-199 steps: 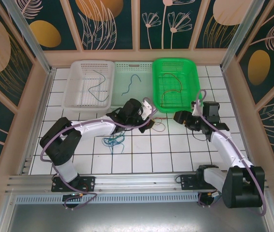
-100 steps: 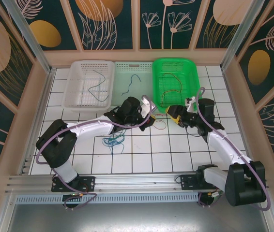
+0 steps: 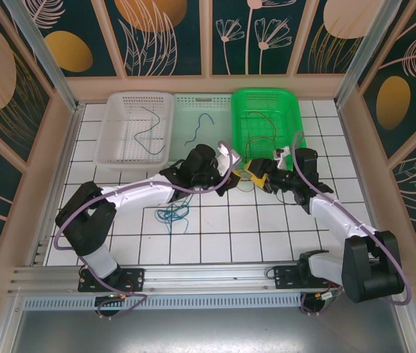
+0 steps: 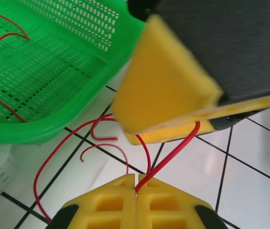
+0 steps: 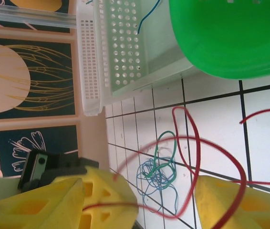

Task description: Untangle the cables

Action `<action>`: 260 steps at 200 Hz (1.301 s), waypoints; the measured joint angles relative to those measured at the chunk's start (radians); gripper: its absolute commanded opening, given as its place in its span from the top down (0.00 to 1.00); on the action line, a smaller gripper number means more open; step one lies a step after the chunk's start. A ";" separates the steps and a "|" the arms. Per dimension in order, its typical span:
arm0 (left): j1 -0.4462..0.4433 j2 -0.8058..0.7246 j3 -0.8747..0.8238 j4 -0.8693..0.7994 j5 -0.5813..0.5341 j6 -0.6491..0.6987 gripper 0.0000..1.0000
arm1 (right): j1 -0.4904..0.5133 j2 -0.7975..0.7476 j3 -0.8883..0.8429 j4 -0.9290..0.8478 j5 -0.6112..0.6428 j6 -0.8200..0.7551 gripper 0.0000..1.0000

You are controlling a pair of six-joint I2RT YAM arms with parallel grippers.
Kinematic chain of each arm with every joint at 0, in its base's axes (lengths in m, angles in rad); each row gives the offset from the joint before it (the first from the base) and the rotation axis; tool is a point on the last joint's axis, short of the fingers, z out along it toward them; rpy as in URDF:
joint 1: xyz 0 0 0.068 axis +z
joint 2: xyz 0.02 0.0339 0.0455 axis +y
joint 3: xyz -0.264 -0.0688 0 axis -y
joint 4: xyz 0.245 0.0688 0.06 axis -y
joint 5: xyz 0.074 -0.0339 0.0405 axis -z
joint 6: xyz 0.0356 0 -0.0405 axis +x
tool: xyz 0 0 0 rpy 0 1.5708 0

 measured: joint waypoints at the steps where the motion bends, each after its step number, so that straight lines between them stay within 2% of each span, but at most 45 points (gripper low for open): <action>1: -0.001 0.000 0.000 0.000 0.000 0.000 1.00 | 0.000 0.001 0.000 0.000 0.000 0.000 0.40; 27: -0.029 0.001 0.001 -0.003 -0.003 0.004 1.00 | 0.000 0.012 0.010 0.008 0.022 0.003 0.46; 64: -0.042 0.002 0.001 -0.008 -0.009 0.013 1.00 | -0.018 0.014 0.057 -0.012 0.061 -0.027 0.66; 109: -0.042 0.003 -0.007 -0.034 -0.030 0.030 1.00 | -0.028 0.014 0.151 -0.111 0.134 -0.113 0.83; 154: -0.042 0.034 -0.007 -0.036 -0.017 0.028 0.99 | -0.011 0.006 0.201 -0.191 0.259 -0.210 0.93; 179: -0.042 0.080 0.009 -0.035 0.032 0.014 0.97 | 0.042 -0.023 0.226 -0.249 0.360 -0.283 1.00; 196: -0.042 0.098 0.025 -0.030 0.065 0.000 0.96 | 0.085 -0.039 0.254 -0.287 0.430 -0.335 1.00; 229: -0.042 0.099 0.045 -0.008 0.089 -0.027 0.83 | 0.105 -0.060 0.297 -0.307 0.526 -0.397 1.00; 242: -0.042 0.099 0.045 -0.011 0.089 -0.041 0.64 | 0.105 -0.068 0.312 -0.305 0.559 -0.409 1.00; 255: -0.042 0.099 0.045 -0.011 0.085 -0.053 0.54 | 0.105 -0.076 0.327 -0.304 0.580 -0.419 1.00; 259: -0.042 0.099 0.045 -0.010 0.080 -0.049 0.44 | 0.105 -0.077 0.332 -0.304 0.582 -0.422 1.00; 260: -0.042 0.099 0.045 -0.010 0.079 -0.054 0.37 | 0.105 -0.077 0.333 -0.304 0.583 -0.422 1.00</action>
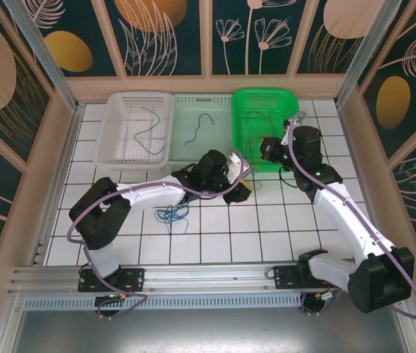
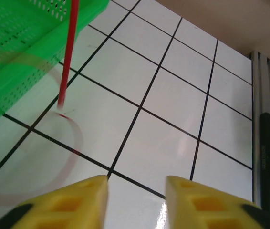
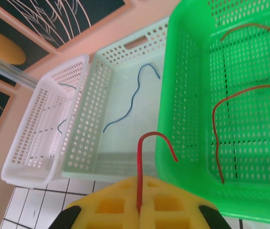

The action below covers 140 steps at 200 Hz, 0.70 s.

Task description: Untangle the cables

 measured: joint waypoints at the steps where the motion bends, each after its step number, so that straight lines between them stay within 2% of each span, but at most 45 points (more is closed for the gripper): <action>1: 0.000 0.000 0.000 0.000 0.000 -0.003 0.31 | 0.000 0.000 0.002 0.000 0.002 0.000 1.00; 5: 0.000 0.000 0.000 0.001 -0.006 0.002 0.07 | 0.000 0.000 0.006 0.000 0.006 -0.001 1.00; 9: 0.000 0.000 -0.002 0.002 -0.012 -0.007 0.02 | 0.000 0.000 0.012 0.000 0.007 -0.002 1.00; 91: 0.000 -0.045 -0.084 0.033 -0.308 -0.079 0.01 | -0.001 -0.006 0.099 -0.035 -0.014 0.005 1.00; 140: 0.000 -0.045 -0.097 0.165 -0.323 -0.230 0.01 | -0.001 -0.033 0.130 -0.034 -0.042 0.031 1.00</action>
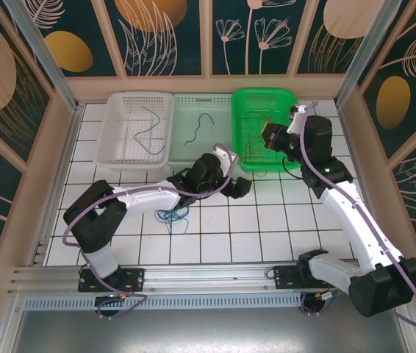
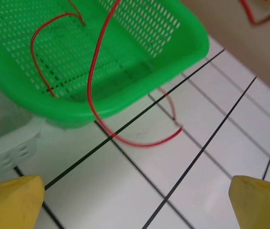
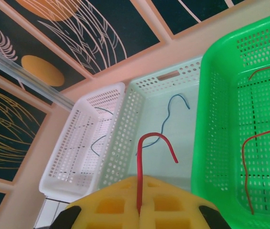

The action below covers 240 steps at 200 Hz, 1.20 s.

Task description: Untangle the cables

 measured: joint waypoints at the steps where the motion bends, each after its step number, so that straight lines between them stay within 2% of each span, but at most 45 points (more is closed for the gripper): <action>1: 0.000 0.000 0.000 0.002 0.000 -0.003 0.01 | 0.000 -0.001 0.000 0.000 0.000 0.000 1.00; 52: 0.000 0.007 0.010 0.132 0.019 -0.140 0.01 | 0.000 -0.032 0.000 0.000 -0.019 0.023 1.00; 116: 0.000 0.108 0.153 0.091 -0.008 -0.206 0.01 | 0.000 -0.046 0.043 0.000 -0.057 0.050 1.00; 166: 0.011 0.121 0.167 0.045 -0.046 -0.245 0.02 | 0.000 -0.084 0.109 0.001 -0.078 0.050 1.00; 175: 0.011 0.124 0.169 0.045 -0.045 -0.245 0.07 | 0.000 -0.089 0.114 0.001 -0.080 0.050 1.00; 184: 0.013 0.126 0.172 0.046 -0.037 -0.243 0.17 | 0.000 -0.090 0.118 0.002 -0.083 0.052 1.00; 192: 0.014 0.128 0.174 0.050 -0.021 -0.241 0.30 | 0.000 -0.091 0.119 0.003 -0.086 0.053 1.00; 203: 0.014 0.131 0.176 0.058 0.000 -0.241 0.56 | 0.000 -0.090 0.119 0.002 -0.088 0.053 1.00; 210: 0.014 0.133 0.177 0.063 0.016 -0.238 0.66 | 0.000 -0.090 0.120 0.001 -0.088 0.053 1.00; 227: 0.014 0.137 0.180 0.078 0.050 -0.232 0.83 | 0.000 -0.085 0.140 -0.008 -0.086 0.048 1.00; 240: 0.014 0.138 0.180 0.082 0.073 -0.220 0.91 | 0.000 -0.077 0.173 -0.013 -0.085 0.044 1.00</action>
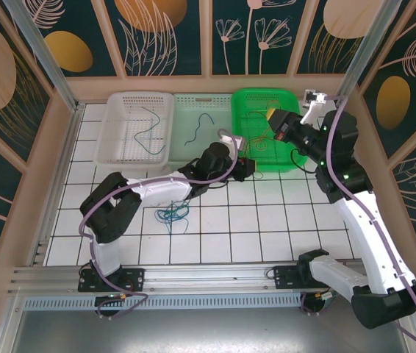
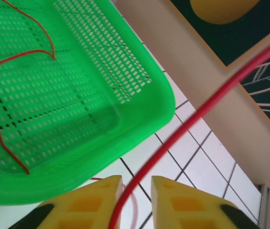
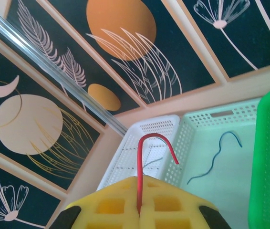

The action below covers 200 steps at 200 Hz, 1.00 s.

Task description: Untangle the cables

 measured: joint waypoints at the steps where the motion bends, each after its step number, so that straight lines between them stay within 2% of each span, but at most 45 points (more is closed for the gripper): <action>1: 0.000 0.000 0.000 0.000 -0.001 0.000 0.92 | 0.000 0.001 0.004 -0.001 0.000 -0.002 1.00; 17: 0.000 0.000 0.000 0.002 0.024 0.021 1.00 | 0.000 0.009 0.050 -0.003 0.002 -0.014 1.00; 74: 0.000 0.000 0.000 -0.003 0.100 0.069 1.00 | -0.005 0.037 0.126 -0.017 0.040 -0.056 1.00; 81: 0.000 0.000 0.000 -0.004 0.105 0.075 0.91 | -0.006 0.041 0.126 -0.021 0.048 -0.059 1.00; 98: 0.000 0.000 0.000 -0.005 0.119 0.085 0.79 | -0.006 0.055 0.126 -0.030 0.065 -0.072 1.00; 107: 0.000 0.000 0.000 -0.005 0.122 0.088 0.67 | -0.006 0.062 0.126 -0.035 0.072 -0.075 1.00; 127: 0.000 -0.001 0.001 -0.003 0.138 0.089 0.60 | -0.006 0.077 0.126 -0.040 0.072 -0.080 1.00; 143: 0.000 -0.010 0.003 -0.003 0.158 0.093 0.47 | -0.006 0.079 0.130 -0.041 0.070 -0.082 1.00; 146: 0.000 -0.013 0.003 -0.003 0.161 0.088 0.42 | -0.006 0.079 0.133 -0.041 0.070 -0.082 1.00; 149: 0.000 -0.016 0.003 -0.002 0.166 0.095 0.27 | -0.006 0.079 0.138 -0.043 0.070 -0.082 1.00; 152: 0.000 -0.021 0.003 -0.003 0.171 0.090 0.06 | -0.006 0.079 0.143 -0.044 0.070 -0.082 1.00; 154: 0.000 -0.023 0.003 -0.003 0.171 0.089 0.02 | -0.006 0.079 0.146 -0.043 0.069 -0.082 1.00; 200: 0.000 -0.111 0.023 -0.004 0.138 0.120 0.01 | -0.006 0.061 0.206 -0.039 0.113 -0.105 1.00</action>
